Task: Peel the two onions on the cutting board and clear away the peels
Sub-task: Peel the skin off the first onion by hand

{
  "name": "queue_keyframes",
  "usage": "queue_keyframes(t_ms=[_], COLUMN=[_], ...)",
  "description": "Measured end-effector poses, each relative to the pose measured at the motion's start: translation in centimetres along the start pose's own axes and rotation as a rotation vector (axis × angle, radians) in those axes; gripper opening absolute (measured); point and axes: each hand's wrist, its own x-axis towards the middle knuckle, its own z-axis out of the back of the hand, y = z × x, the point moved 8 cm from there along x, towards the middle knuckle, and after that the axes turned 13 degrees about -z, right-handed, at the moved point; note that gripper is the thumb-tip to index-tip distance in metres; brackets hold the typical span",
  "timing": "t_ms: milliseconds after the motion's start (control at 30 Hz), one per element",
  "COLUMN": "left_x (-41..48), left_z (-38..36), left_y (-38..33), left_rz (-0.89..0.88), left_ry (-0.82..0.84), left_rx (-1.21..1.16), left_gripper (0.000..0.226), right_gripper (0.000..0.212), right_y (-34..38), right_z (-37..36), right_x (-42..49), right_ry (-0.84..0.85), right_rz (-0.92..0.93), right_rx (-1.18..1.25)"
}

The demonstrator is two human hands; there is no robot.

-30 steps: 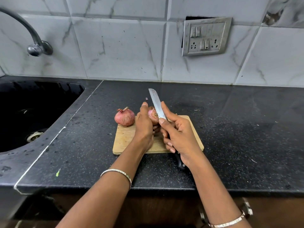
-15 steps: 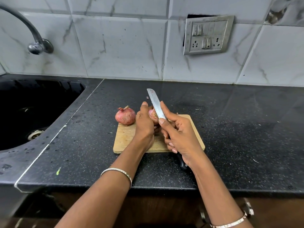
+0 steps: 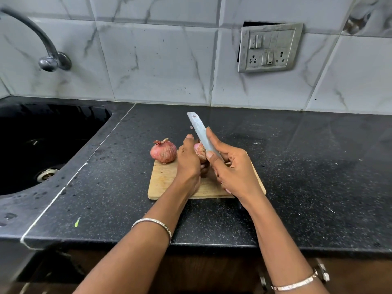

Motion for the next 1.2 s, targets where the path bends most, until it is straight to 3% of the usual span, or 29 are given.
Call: queue_keyframes(t_ms=[267,600,867,1200], left_x=[0.0,-0.3,-0.4,-0.3], left_z=[-0.1,-0.2,-0.7,-0.8], left_y=[-0.3,-0.4,-0.3,0.1], left_rz=[-0.010,0.013,0.037,0.067], left_ry=[-0.013,0.006,0.073,0.092], left_rx=[-0.037,0.004,-0.035,-0.079], left_gripper=[0.047,0.043,0.049,0.051], right_gripper=[0.053,0.046,0.055,0.044], right_y=[0.2,1.3,0.9,1.9], right_z=[0.1,0.6,1.0,0.9], right_x=[0.4,0.0,0.7,0.1], right_ry=[-0.097,-0.145,-0.167,-0.221], right_rz=[0.106,0.288,0.271,0.369], right_rx=[-0.071,-0.331,-0.330,-0.462])
